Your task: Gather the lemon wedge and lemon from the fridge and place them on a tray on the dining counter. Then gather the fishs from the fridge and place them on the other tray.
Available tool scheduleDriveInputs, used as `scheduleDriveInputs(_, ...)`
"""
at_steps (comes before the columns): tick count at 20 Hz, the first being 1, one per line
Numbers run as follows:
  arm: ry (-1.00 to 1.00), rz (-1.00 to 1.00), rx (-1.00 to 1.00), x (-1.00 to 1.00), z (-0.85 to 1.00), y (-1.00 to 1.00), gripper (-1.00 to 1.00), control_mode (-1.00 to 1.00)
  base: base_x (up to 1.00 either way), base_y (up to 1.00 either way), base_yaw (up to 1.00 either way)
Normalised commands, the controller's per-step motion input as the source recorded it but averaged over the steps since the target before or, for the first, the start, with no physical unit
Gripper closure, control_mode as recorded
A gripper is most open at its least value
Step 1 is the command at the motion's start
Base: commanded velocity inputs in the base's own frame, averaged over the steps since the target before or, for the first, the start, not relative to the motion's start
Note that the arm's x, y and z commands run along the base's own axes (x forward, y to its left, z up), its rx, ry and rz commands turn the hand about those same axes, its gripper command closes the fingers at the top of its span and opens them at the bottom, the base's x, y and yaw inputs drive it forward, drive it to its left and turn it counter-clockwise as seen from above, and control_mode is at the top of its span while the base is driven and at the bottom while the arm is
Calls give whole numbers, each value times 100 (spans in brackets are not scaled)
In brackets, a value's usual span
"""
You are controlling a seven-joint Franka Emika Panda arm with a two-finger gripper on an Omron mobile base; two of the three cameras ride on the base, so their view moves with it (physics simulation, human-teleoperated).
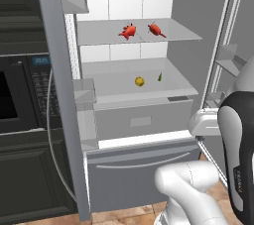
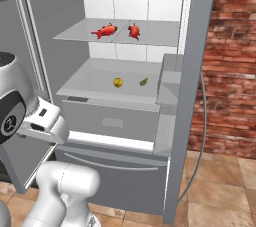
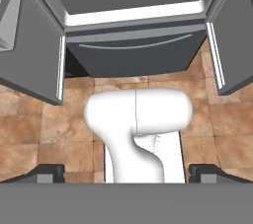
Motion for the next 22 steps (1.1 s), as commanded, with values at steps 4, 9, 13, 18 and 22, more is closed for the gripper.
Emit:
scheduleDriveInputs(4,0,0,0,0,0,0,-100,-100,0,0,0)
scheduleDriveInputs(9,0,0,0,0,0,0,-100,-100,0,0,0)
scheduleDriveInputs(13,0,0,0,0,0,0,-100,-100,0,0,0)
scheduleDriveInputs(18,0,0,0,0,0,0,-100,-100,0,0,0)
scheduleDriveInputs(22,0,0,0,0,0,0,-100,100,3,1,-1)
